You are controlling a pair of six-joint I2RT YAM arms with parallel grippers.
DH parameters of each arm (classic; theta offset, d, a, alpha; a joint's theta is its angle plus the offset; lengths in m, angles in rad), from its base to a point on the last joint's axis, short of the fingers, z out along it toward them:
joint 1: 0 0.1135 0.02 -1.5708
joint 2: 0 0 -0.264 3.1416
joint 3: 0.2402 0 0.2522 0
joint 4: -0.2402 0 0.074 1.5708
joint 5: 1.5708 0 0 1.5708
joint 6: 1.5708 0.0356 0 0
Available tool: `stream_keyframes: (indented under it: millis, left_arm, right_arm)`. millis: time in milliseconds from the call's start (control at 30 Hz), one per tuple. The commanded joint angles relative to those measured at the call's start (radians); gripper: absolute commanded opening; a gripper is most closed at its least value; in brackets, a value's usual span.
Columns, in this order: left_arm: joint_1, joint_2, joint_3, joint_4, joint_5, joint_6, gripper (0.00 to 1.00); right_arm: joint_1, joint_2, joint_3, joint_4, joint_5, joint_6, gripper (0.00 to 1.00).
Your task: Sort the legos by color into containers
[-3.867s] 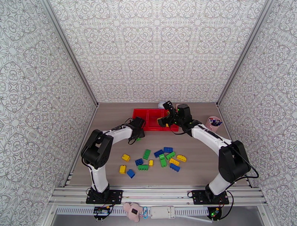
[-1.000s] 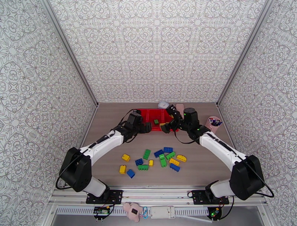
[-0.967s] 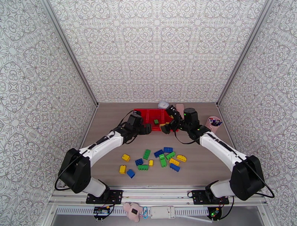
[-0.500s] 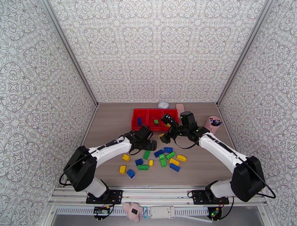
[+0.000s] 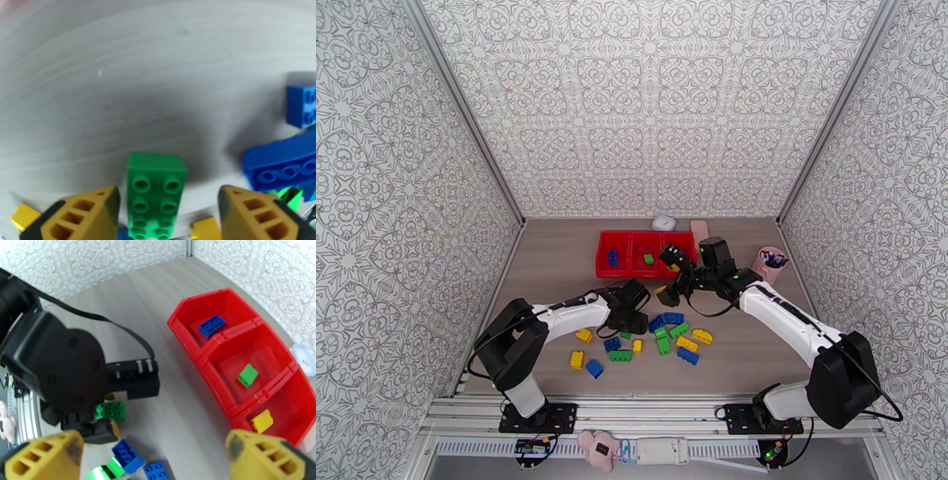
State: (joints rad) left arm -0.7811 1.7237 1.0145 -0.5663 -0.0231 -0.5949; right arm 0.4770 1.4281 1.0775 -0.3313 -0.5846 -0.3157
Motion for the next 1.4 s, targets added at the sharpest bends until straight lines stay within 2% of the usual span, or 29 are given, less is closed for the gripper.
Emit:
stream_keyframes:
  millis: [0, 200, 400, 633, 833, 1000, 1367]
  left_arm:
    - [-0.001, 0.014, -0.017, -0.01, -0.017, -0.003, 0.61]
    - [0.0, 0.027, -0.03, 0.008, -0.027, -0.009, 0.53]
    - [-0.001, 0.02, -0.031, 0.008, -0.041, -0.018, 0.39]
    - [0.0, -0.045, -0.032, 0.009, -0.092, -0.017, 0.32]
    - [0.003, -0.091, 0.001, 0.045, -0.13, 0.007, 0.31]
    - [0.03, -0.071, 0.063, 0.117, -0.133, 0.029, 0.31]
    - [0.136, 0.119, 0.318, 0.193, -0.106, 0.06, 0.31]
  right_arm:
    - [0.005, 0.014, 0.034, -0.017, 0.001, -0.016, 1.0]
    - [0.005, 0.018, 0.038, -0.013, 0.001, -0.013, 1.0]
    - [0.005, 0.014, 0.038, -0.017, 0.011, -0.011, 1.0]
    - [0.005, 0.007, 0.03, -0.009, 0.021, -0.005, 1.0]
    - [0.005, -0.017, 0.003, 0.037, 0.043, 0.018, 1.0]
    - [0.005, -0.04, -0.026, 0.092, 0.077, 0.052, 1.0]
    - [-0.011, -0.089, -0.083, 0.173, 0.179, 0.107, 1.0]
